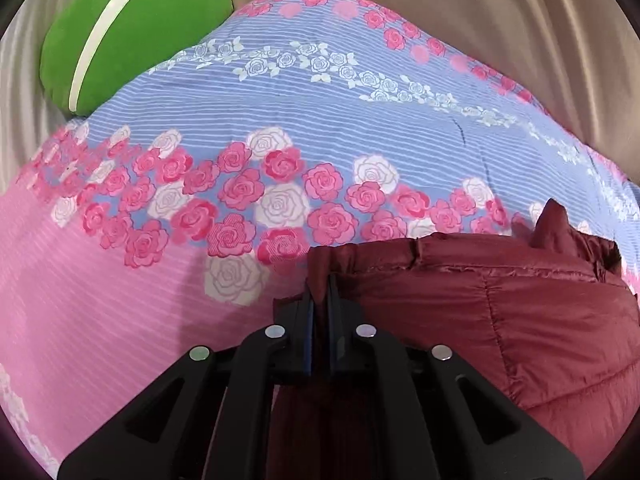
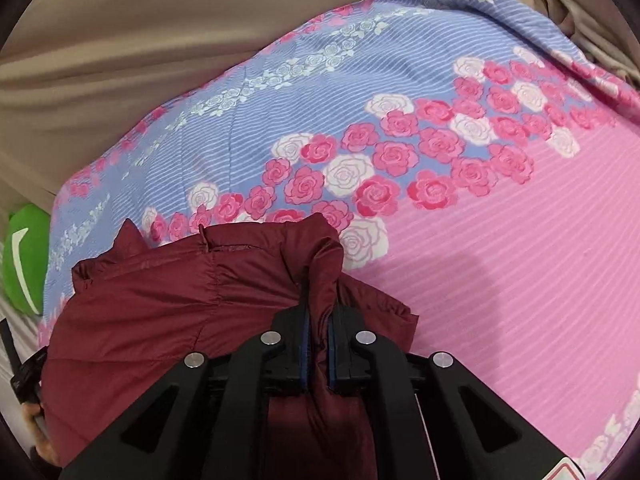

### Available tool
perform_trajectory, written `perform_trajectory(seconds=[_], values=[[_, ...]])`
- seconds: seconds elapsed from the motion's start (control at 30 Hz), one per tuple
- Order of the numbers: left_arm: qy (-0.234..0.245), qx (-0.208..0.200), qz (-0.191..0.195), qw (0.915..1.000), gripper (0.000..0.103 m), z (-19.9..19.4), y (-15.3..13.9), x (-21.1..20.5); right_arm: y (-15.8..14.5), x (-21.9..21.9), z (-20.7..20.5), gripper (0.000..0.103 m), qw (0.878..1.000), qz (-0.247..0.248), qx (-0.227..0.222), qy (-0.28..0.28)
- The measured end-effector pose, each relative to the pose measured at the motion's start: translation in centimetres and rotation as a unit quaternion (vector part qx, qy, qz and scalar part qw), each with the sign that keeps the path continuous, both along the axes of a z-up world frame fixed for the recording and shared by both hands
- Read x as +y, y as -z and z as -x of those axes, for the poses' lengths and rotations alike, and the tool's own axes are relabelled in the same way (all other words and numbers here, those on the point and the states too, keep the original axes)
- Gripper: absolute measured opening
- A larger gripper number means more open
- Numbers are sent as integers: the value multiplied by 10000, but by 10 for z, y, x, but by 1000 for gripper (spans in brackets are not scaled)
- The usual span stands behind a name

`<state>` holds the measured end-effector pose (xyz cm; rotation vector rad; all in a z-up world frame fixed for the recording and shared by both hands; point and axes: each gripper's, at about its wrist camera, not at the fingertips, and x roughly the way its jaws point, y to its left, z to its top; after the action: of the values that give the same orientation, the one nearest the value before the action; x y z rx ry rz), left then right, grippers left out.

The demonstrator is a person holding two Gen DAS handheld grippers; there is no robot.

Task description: Fold large clothes

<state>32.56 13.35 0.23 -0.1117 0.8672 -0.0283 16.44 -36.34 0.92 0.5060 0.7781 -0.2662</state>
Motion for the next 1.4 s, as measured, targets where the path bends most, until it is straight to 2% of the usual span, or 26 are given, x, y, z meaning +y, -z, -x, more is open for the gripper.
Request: perform_trajectory(seconds=[0.03, 0.07, 0.17, 0.27, 0.3, 0.33, 0.37, 0.4, 0.47, 0.57, 0.63, 0.77, 0.83, 0.9, 1.0, 1.03, 1.07, 1.1, 1.2, 1.27, 1.4], values=[[-69, -55, 11, 10000, 9, 3, -5, 3, -6, 4, 5, 7, 9999, 107, -30, 82], [-126, -127, 8, 9998, 14, 8, -11, 5, -11, 4, 11, 15, 9997, 180, -96, 162], [-232, -538, 19, 9983, 24, 38, -45, 10, -45, 26, 40, 19, 9950, 745, -567, 337], [346, -935, 156, 9949, 27, 76, -80, -15, -76, 78, 58, 24, 9898, 876, -1044, -405], [735, -1030, 213, 9917, 29, 93, -89, -34, -81, 105, 62, 24, 9861, 780, -1169, -888], [1085, -1062, 228, 9881, 35, 108, -92, -53, -81, 132, 65, 26, 9807, 666, -1233, -1364], [1338, -1056, 220, 9851, 41, 117, -92, -66, -78, 160, 67, 27, 9740, 560, -1236, -1816], [1740, -988, 193, 9796, 41, 132, -87, -89, -75, 178, 67, 27, 9698, 511, -1207, -2060], [2217, -751, 178, 9721, 41, 152, -70, -118, -57, 225, 70, 27, 9560, 430, -1016, -2719], [2370, -400, 179, 9705, 41, 164, -42, -131, -36, 252, 80, 26, 9492, 1003, -760, -2884], [2247, -285, 214, 9738, 41, 170, -29, -121, -26, 243, 93, 25, 9518, 1330, -665, -2681], [1690, -244, 160, 9852, 41, 181, -21, -72, -12, 163, 122, 24, 9814, 1016, -417, -1573], [1486, -130, 254, 9885, 41, 185, -14, -49, -1, 124, 143, 14, 9906, 760, -321, -1096], [1095, -82, 145, 9938, 41, 190, -8, -21, 8, 98, 166, 12, 9955, 554, -284, -714], [716, -33, 118, 9974, 41, 195, -9, 7, 11, 82, 180, 10, 9977, 564, -159, -349], [662, -15, 170, 9977, 41, 194, -12, 11, 7, 82, 180, 11, 9977, 617, -126, -259], [634, -40, 217, 9977, 41, 191, -17, 14, 0, 83, 177, 18, 9973, 710, -127, -163], [596, -149, 234, 9978, 41, 186, -26, 15, -11, 88, 170, 23, 9965, 780, -227, -187], [719, -533, 196, 9958, 46, 170, -54, -1, -42, 105, 133, 23, 9934, 670, -654, -658], [943, -659, 159, 9932, 56, 155, -66, -24, -54, 126, 107, 23, 9896, 654, -808, -997], [1266, -531, -138, 9904, 57, 124, -56, -72, -50, 170, 46, 24, 9814, 815, -642, -1613]])
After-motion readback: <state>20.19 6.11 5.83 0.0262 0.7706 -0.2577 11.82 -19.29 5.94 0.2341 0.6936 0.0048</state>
